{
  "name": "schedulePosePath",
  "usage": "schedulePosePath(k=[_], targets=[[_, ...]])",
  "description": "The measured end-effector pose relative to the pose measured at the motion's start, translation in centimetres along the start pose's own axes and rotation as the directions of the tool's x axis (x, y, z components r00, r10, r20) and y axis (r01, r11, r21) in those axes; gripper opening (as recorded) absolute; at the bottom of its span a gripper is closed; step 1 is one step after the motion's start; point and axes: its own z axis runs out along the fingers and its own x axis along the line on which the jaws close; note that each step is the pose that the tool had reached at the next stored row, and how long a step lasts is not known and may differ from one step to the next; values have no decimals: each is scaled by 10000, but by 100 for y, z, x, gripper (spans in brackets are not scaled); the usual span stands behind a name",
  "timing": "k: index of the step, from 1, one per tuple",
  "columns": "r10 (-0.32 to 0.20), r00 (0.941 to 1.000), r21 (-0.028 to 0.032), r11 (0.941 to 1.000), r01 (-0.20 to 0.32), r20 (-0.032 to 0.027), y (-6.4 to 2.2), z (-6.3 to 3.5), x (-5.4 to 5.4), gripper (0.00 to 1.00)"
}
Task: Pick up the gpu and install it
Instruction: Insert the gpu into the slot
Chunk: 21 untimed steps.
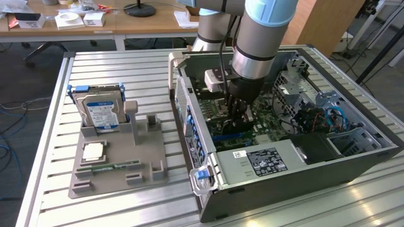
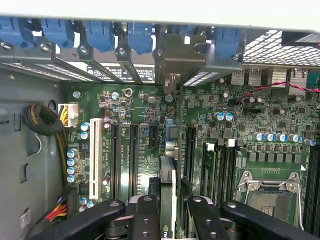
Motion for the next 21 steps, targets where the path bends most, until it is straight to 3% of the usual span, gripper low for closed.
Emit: schedulePosePath(k=[21], targets=[[0,10000,0,10000,0,-1,-5,8,1,26]])
